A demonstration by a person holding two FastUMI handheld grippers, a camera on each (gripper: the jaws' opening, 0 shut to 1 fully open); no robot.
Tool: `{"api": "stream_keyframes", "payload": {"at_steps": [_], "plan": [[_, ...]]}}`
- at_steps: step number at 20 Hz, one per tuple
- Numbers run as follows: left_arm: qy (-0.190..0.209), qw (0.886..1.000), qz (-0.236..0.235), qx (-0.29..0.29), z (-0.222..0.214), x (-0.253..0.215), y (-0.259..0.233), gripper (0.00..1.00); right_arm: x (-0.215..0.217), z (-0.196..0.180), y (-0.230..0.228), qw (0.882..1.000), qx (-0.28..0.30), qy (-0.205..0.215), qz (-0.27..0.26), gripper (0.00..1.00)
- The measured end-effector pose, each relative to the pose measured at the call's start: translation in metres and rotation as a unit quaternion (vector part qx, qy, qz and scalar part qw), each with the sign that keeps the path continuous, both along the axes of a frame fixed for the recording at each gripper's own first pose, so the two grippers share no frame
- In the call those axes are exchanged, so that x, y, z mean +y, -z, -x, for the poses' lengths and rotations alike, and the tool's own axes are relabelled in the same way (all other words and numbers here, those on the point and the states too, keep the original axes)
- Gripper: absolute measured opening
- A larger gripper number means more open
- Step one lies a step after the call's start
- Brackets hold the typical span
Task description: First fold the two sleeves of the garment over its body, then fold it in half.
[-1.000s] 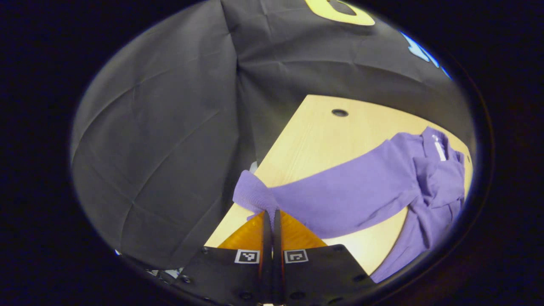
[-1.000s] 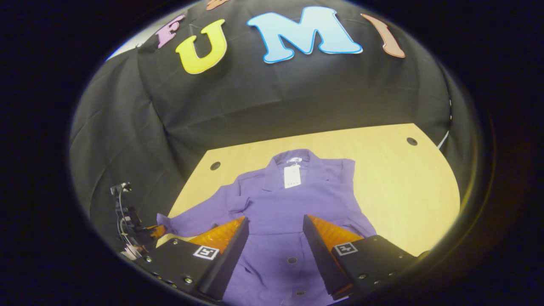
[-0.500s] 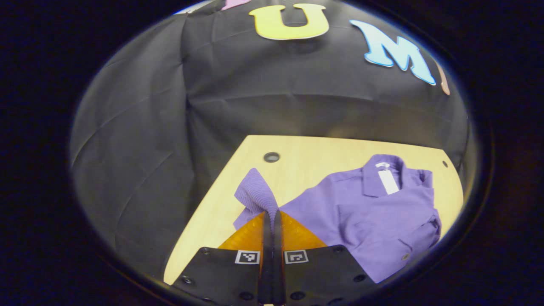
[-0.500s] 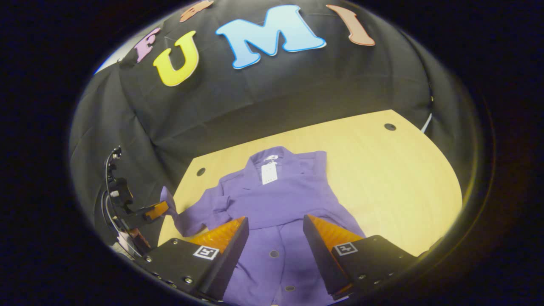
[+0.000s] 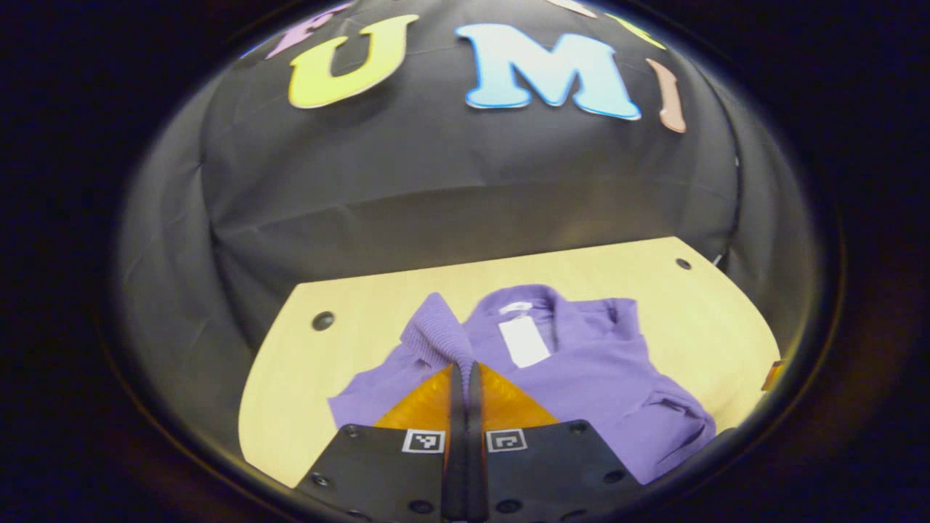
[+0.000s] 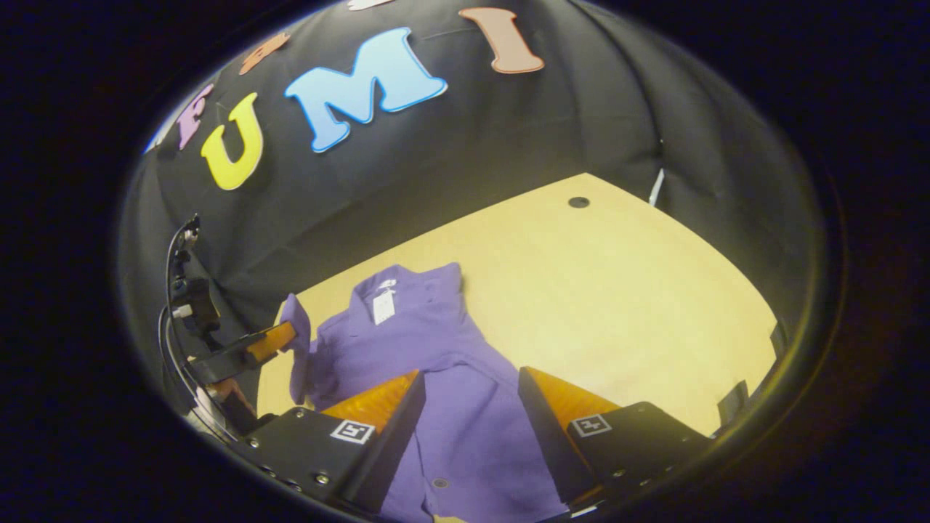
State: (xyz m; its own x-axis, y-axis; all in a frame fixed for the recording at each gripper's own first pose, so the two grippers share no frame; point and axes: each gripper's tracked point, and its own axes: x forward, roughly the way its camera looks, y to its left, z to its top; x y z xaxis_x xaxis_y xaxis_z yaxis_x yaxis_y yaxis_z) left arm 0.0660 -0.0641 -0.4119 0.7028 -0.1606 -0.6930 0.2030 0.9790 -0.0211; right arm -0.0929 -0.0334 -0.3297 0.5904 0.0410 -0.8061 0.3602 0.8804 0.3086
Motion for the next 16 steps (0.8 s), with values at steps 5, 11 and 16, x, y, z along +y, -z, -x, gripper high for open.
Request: {"api": "stream_keyframes", "payload": {"at_steps": [5, 11, 16], "plan": [[0.073, 0.997, 0.019, 0.011, 0.009, -0.101, 0.014, 0.07, -0.039, 0.034, -0.002, 0.999, 0.013, 0.046, 0.016, 0.83], [0.116, 0.992, 0.03, 0.026, 0.03, -0.16, 0.021, 0.06, -0.063, 0.059, 0.0, 0.996, 0.029, 0.077, 0.022, 0.83], [0.14, 0.988, 0.039, 0.056, 0.039, -0.177, 0.036, 0.09, -0.068, 0.067, 0.0, 0.996, 0.032, 0.083, 0.022, 0.83]]}}
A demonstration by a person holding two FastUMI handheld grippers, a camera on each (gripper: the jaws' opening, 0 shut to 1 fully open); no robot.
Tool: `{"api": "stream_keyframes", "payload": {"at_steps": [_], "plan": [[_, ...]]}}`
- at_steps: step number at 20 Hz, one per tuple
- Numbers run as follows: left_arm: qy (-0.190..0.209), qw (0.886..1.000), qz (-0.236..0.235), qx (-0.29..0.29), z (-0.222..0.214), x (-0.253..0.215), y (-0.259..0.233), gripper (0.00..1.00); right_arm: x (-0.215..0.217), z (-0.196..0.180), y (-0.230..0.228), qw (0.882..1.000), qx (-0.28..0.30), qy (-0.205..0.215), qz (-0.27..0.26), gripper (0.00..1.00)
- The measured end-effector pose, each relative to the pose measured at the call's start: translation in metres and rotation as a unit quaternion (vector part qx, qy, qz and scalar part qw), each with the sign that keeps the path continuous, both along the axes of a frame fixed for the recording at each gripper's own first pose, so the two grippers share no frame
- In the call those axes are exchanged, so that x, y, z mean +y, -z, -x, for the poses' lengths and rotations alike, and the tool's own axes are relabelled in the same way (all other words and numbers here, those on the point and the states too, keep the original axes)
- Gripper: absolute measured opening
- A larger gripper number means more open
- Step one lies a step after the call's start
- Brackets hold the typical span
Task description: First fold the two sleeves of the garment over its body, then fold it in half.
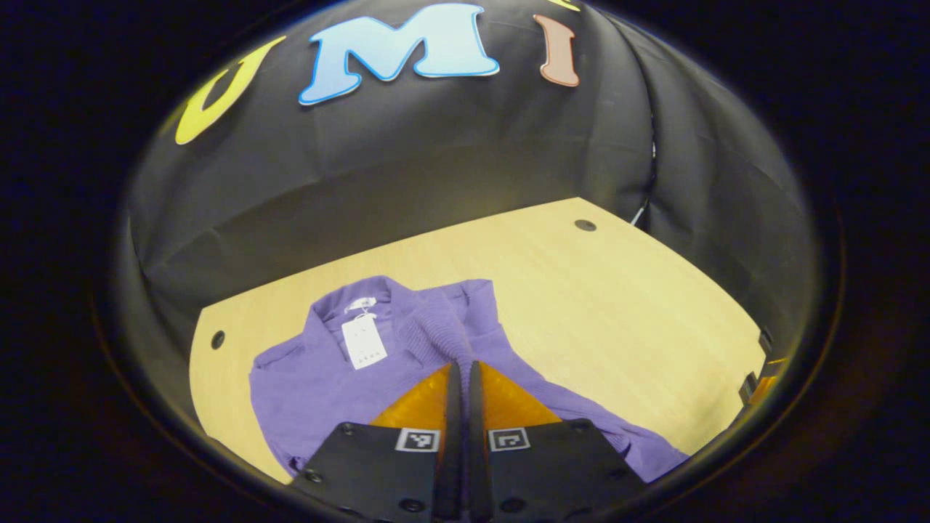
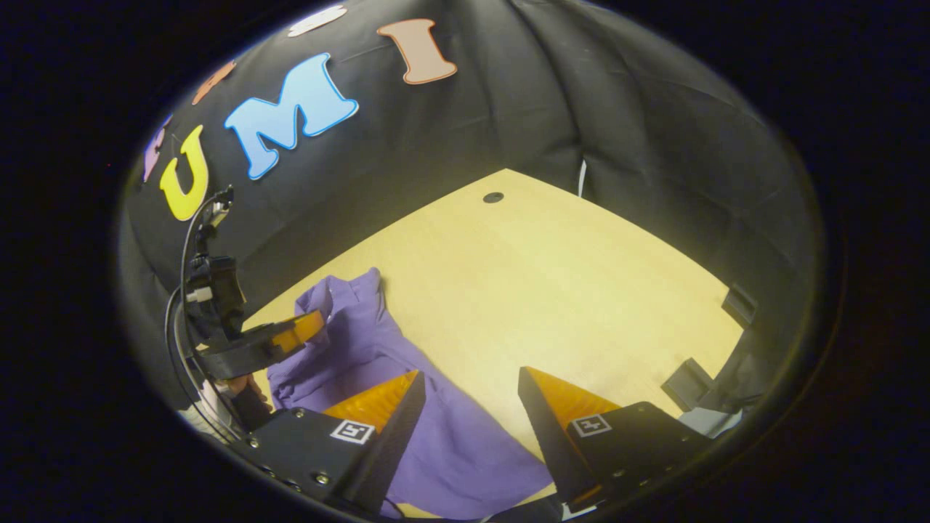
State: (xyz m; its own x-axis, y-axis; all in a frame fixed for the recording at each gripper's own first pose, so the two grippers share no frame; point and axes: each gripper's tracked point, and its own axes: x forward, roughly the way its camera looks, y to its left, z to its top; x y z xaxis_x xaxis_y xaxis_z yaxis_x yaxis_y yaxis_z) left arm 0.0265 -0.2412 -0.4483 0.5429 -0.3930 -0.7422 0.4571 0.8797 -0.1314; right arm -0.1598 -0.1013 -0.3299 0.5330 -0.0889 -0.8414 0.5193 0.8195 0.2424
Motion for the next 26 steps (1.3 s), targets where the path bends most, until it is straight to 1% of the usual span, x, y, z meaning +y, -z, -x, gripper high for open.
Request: {"api": "stream_keyframes", "payload": {"at_steps": [1, 4, 6, 9, 11, 15, 18, 22, 26], "plan": [[0.006, 1.0, 0.012, 0.012, 0.006, -0.004, 0.0, 0.12, 0.0, 0.001, 0.001, 1.0, 0.002, -0.001, -0.001, 0.82], [0.002, 1.0, 0.012, 0.019, 0.009, 0.002, -0.004, 0.63, 0.005, 0.004, 0.006, 1.0, 0.005, -0.008, -0.007, 0.83], [-0.009, 1.0, 0.015, 0.025, 0.013, 0.015, -0.005, 0.97, 0.011, 0.004, 0.01, 1.0, 0.008, -0.015, -0.012, 0.83], [-0.032, 0.999, 0.0, 0.039, 0.025, 0.052, 0.0, 0.97, 0.02, 0.01, 0.019, 0.999, 0.021, -0.038, -0.016, 0.83], [-0.043, 0.998, -0.01, 0.054, 0.046, 0.083, 0.006, 0.97, 0.025, 0.017, 0.029, 0.997, 0.038, -0.06, -0.016, 0.83], [-0.064, 0.994, -0.041, 0.08, 0.106, 0.152, 0.021, 0.96, 0.042, 0.036, 0.052, 0.99, 0.077, -0.115, -0.03, 0.83], [-0.087, 0.988, -0.067, 0.109, 0.154, 0.196, 0.032, 0.98, 0.055, 0.052, 0.068, 0.982, 0.105, -0.15, -0.039, 0.83], [-0.122, 0.979, -0.082, 0.14, 0.206, 0.233, 0.038, 0.98, 0.071, 0.066, 0.087, 0.971, 0.135, -0.19, -0.055, 0.83], [-0.136, 0.971, -0.096, 0.173, 0.253, 0.254, 0.043, 0.97, 0.089, 0.077, 0.1, 0.958, 0.161, -0.226, -0.065, 0.83]]}}
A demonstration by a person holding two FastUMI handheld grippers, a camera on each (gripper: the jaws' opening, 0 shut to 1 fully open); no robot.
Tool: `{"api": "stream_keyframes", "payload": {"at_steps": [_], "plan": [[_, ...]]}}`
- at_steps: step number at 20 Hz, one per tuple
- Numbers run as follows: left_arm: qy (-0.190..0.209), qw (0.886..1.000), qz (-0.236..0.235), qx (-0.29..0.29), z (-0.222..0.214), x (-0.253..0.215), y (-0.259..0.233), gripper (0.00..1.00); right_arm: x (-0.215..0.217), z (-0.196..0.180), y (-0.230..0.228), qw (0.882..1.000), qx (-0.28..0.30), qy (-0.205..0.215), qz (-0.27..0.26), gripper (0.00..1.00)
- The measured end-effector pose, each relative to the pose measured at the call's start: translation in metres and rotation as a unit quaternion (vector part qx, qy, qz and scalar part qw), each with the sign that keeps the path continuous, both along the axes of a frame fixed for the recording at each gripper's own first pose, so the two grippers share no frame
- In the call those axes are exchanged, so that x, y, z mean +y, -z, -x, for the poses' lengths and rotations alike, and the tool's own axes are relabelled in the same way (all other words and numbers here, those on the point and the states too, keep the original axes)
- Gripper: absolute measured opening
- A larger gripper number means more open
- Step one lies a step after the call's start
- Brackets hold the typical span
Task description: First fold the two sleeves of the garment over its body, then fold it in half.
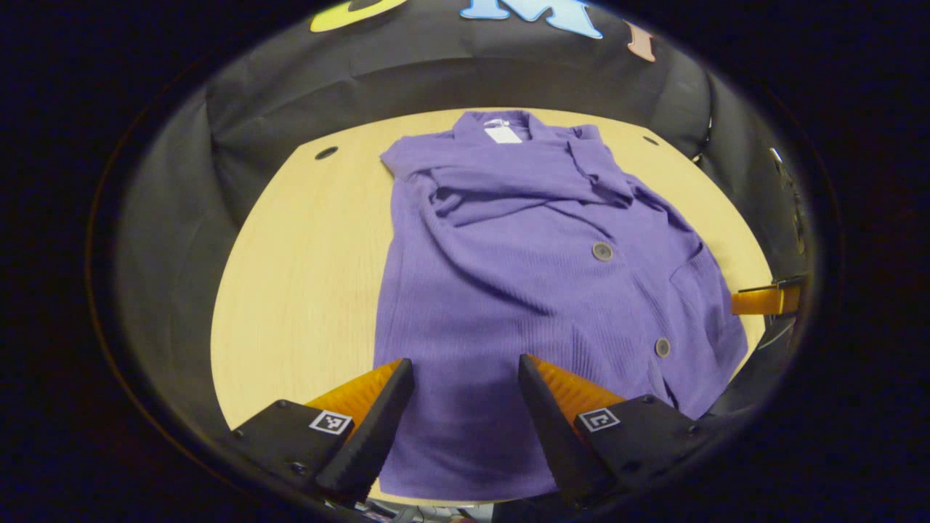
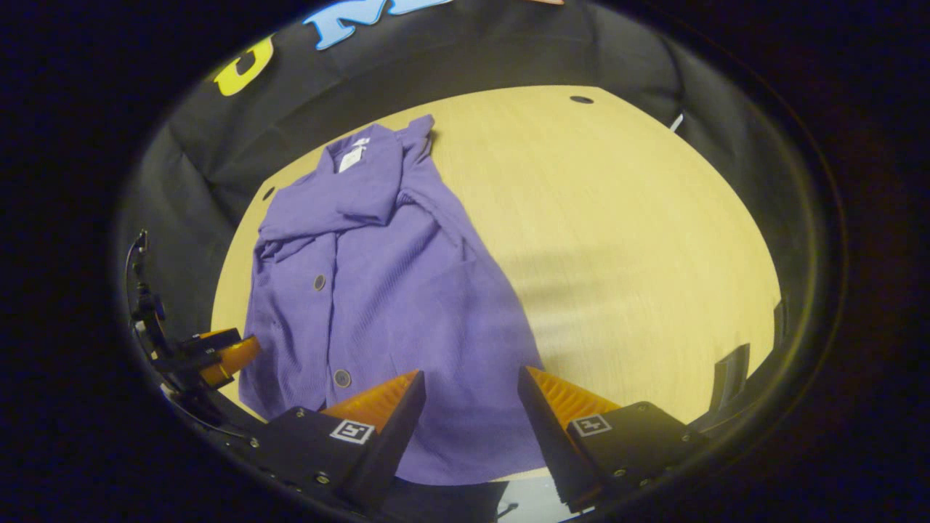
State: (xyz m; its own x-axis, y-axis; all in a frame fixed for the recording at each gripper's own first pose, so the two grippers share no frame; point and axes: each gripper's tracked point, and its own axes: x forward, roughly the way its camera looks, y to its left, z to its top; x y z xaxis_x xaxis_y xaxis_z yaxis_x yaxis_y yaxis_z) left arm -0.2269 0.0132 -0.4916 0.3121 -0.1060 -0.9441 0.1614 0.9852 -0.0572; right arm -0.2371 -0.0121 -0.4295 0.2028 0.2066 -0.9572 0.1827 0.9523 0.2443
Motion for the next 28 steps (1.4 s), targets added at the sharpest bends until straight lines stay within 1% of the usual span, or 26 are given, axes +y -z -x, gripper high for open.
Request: {"api": "stream_keyframes", "payload": {"at_steps": [5, 6, 7, 8, 10, 13, 14, 18, 20, 21, 22, 23, 24, 25, 26, 27, 28], "plan": [[-0.016, 0.999, -0.009, 0.037, 0.039, 0.011, 0.006, 0.97, 0.017, 0.018, 0.012, 0.999, 0.043, -0.029, -0.007, 0.82], [-0.018, 0.999, -0.011, 0.045, 0.045, 0.013, 0.009, 0.97, 0.02, 0.023, 0.016, 0.998, 0.053, -0.033, -0.006, 0.76], [-0.019, 0.998, -0.016, 0.054, 0.051, 0.016, 0.011, 0.98, 0.017, 0.023, 0.018, 0.998, 0.057, -0.038, 0.006, 0.83], [-0.021, 0.998, -0.017, 0.059, 0.055, 0.017, 0.012, 0.98, 0.017, 0.022, 0.018, 0.997, 0.057, -0.043, 0.01, 0.83], [-0.027, 0.997, -0.015, 0.066, 0.052, 0.015, 0.012, 0.98, 0.016, 0.027, 0.02, 0.996, 0.072, -0.053, 0.016, 0.81], [-0.031, 0.996, -0.011, 0.086, 0.052, 0.014, 0.014, 0.96, 0.016, 0.031, 0.021, 0.992, 0.097, -0.077, 0.022, 0.84], [-0.031, 0.995, -0.01, 0.094, 0.053, 0.013, 0.014, 0.94, 0.014, 0.032, 0.022, 0.991, 0.104, -0.083, 0.027, 0.84], [-0.032, 0.993, -0.011, 0.113, 0.051, 0.013, 0.016, 0.94, 0.014, 0.029, 0.026, 0.984, 0.133, -0.094, 0.068, 0.85], [-0.036, 0.993, -0.012, 0.115, 0.051, 0.013, 0.016, 0.94, 0.018, 0.022, 0.027, 0.982, 0.128, -0.11, 0.081, 0.85], [-0.034, 0.993, -0.013, 0.115, 0.049, 0.013, 0.016, 0.94, 0.02, 0.018, 0.028, 0.983, 0.122, -0.111, 0.083, 0.83], [-0.027, 0.993, -0.012, 0.116, 0.05, 0.014, 0.015, 0.98, 0.019, 0.02, 0.026, 0.981, 0.132, -0.114, 0.08, 0.8], [-0.019, 0.994, -0.01, 0.112, 0.047, 0.013, 0.014, 0.94, 0.017, 0.018, 0.027, 0.981, 0.132, -0.114, 0.08, 0.77], [-0.011, 0.995, -0.009, 0.103, 0.044, 0.011, 0.015, 0.84, 0.016, 0.02, 0.026, 0.981, 0.139, -0.114, 0.076, 0.76], [-0.006, 0.995, -0.008, 0.099, 0.041, 0.009, 0.015, 0.8, 0.013, 0.018, 0.025, 0.98, 0.14, -0.116, 0.075, 0.75], [-0.002, 0.996, -0.006, 0.093, 0.039, 0.007, 0.016, 0.69, 0.013, 0.019, 0.026, 0.98, 0.146, -0.114, 0.071, 0.75], [-0.002, 0.996, -0.006, 0.09, 0.035, 0.005, 0.016, 0.63, 0.012, 0.018, 0.027, 0.98, 0.149, -0.114, 0.068, 0.7], [-0.004, 0.996, -0.005, 0.086, 0.031, 0.003, 0.017, 0.54, 0.012, 0.018, 0.027, 0.979, 0.153, -0.114, 0.067, 0.69]]}}
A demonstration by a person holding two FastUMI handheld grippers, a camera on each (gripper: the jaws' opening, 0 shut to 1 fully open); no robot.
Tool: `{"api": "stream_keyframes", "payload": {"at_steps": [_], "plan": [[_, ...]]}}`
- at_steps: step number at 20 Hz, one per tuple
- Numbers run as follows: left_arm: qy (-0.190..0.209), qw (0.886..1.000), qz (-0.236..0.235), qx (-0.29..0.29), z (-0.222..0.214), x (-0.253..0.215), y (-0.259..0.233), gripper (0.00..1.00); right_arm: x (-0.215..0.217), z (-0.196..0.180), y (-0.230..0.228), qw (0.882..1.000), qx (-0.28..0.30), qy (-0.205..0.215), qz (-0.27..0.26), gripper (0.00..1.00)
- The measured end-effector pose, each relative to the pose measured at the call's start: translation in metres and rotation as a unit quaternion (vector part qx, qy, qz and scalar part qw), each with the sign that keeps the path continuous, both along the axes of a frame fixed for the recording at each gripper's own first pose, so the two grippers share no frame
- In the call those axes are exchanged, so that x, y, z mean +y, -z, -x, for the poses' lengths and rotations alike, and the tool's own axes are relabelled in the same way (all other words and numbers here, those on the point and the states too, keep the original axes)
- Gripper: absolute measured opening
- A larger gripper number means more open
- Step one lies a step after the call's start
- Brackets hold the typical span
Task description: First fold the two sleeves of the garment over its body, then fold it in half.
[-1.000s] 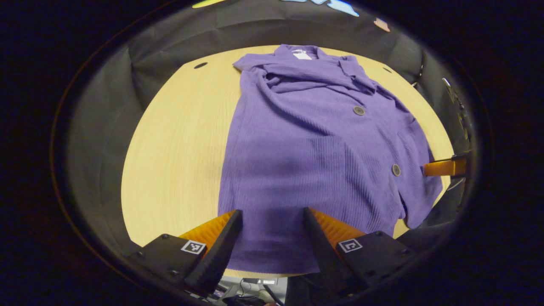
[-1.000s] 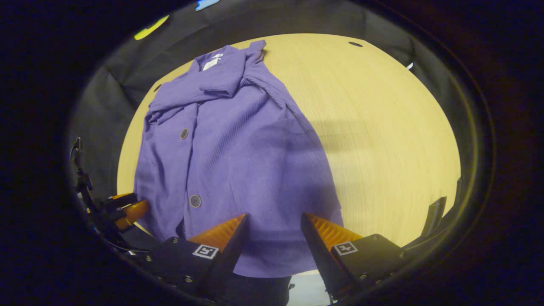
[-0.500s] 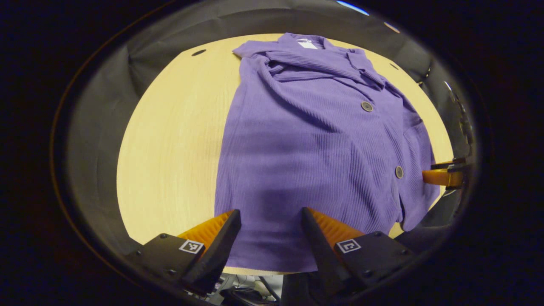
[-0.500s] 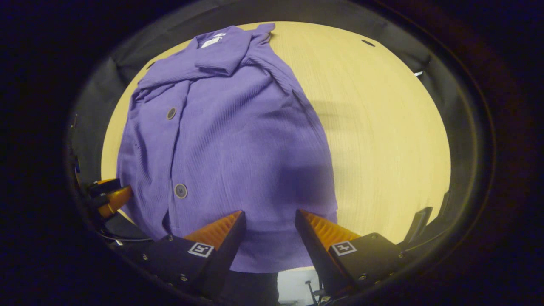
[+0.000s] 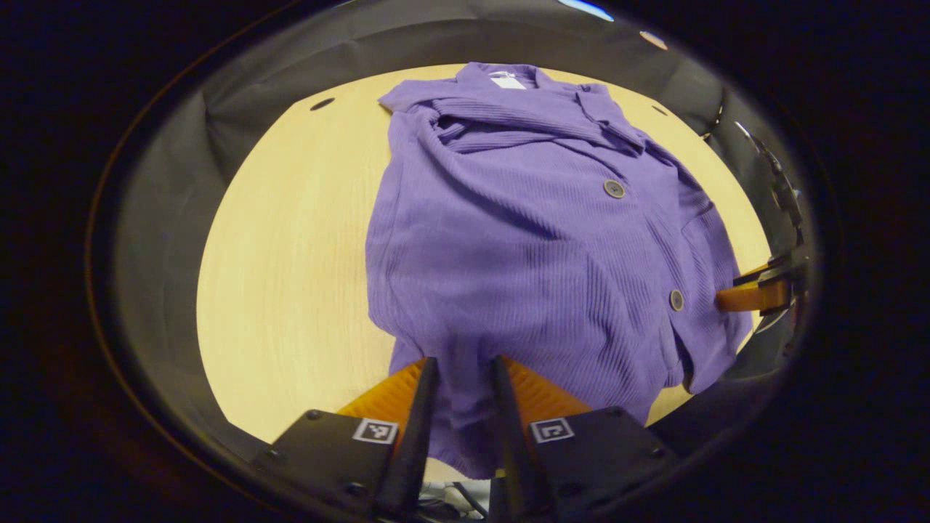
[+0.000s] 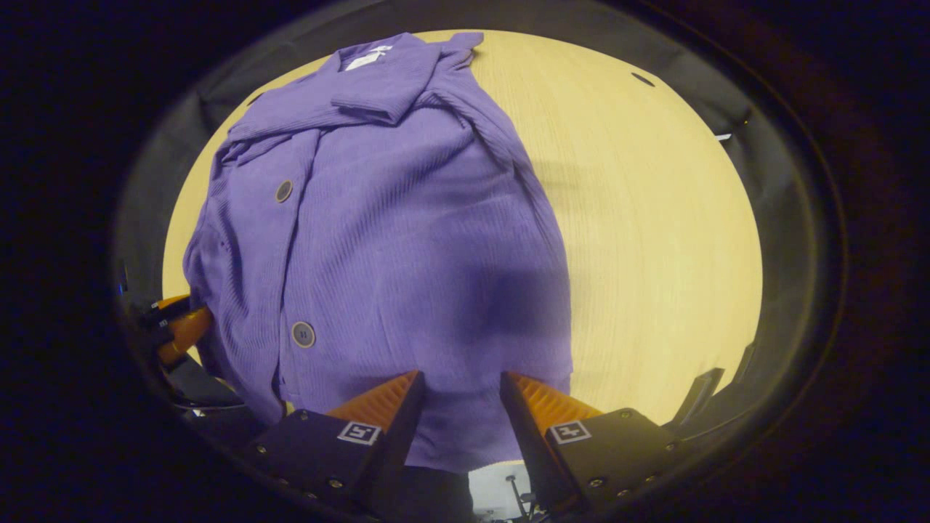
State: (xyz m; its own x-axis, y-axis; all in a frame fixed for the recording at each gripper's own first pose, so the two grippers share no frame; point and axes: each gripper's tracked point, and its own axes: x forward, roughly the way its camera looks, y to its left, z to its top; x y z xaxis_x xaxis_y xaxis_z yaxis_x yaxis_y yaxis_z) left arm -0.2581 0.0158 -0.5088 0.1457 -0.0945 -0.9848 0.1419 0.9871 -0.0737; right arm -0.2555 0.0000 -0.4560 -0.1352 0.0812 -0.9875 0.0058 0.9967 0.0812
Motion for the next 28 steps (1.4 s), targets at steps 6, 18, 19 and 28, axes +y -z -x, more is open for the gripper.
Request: {"api": "stream_keyframes", "payload": {"at_steps": [6, 18, 19, 28], "plan": [[-0.017, 1.0, 0.003, 0.008, -0.007, -0.004, 0.004, 0.2, -0.004, -0.007, -0.002, 1.0, -0.005, 0.007, 0.01, 0.41], [-0.045, 0.999, 0.011, -0.016, -0.026, -0.008, -0.01, 0.07, 0.005, -0.021, -0.012, 0.997, -0.036, 0.062, -0.015, 0.01], [-0.052, 0.998, 0.014, -0.025, -0.034, -0.009, -0.015, 0.06, 0.007, -0.03, -0.018, 0.996, -0.044, 0.069, -0.021, 0.01], [-0.095, 0.988, 0.042, -0.117, -0.151, -0.007, -0.063, 0.07, 0.007, -0.15, -0.064, 0.981, -0.157, 0.101, -0.055, 0.01]]}}
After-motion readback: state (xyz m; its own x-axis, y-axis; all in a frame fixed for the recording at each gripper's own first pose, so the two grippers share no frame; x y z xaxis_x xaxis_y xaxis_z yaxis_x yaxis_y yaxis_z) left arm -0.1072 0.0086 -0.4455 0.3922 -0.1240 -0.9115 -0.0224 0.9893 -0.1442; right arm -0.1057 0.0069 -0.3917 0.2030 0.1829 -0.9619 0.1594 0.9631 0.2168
